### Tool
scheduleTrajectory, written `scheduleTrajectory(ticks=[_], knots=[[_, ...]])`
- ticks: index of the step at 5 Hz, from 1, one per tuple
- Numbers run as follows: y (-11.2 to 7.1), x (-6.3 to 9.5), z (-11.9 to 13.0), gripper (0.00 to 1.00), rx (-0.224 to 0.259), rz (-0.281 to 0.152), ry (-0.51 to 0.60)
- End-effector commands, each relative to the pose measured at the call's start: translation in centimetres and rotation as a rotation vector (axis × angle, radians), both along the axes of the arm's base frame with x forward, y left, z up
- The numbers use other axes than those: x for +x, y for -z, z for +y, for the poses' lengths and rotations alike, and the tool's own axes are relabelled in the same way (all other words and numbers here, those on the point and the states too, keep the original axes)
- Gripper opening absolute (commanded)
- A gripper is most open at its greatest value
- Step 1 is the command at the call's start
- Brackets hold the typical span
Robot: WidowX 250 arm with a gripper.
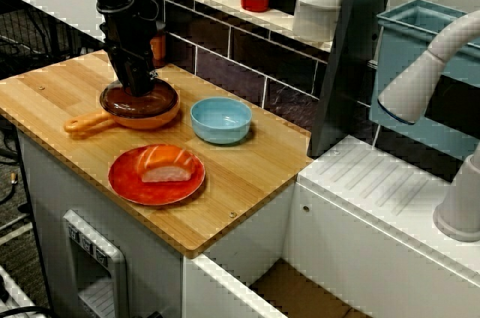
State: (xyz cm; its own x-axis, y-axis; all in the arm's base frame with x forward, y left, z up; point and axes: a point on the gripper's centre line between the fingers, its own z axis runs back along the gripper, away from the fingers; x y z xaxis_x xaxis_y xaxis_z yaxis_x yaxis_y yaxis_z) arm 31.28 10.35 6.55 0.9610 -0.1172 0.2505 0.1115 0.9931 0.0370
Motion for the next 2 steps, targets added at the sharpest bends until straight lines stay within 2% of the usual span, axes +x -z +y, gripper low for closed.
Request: scheduleTrajectory(ticks=[1, 2], knots=[[-3.8, 0.4, 2.2, 0.0, -0.033, -0.043, -0.032], [-5.5, -0.1, 3.4, 0.0, -0.001, -0.111, -0.107]])
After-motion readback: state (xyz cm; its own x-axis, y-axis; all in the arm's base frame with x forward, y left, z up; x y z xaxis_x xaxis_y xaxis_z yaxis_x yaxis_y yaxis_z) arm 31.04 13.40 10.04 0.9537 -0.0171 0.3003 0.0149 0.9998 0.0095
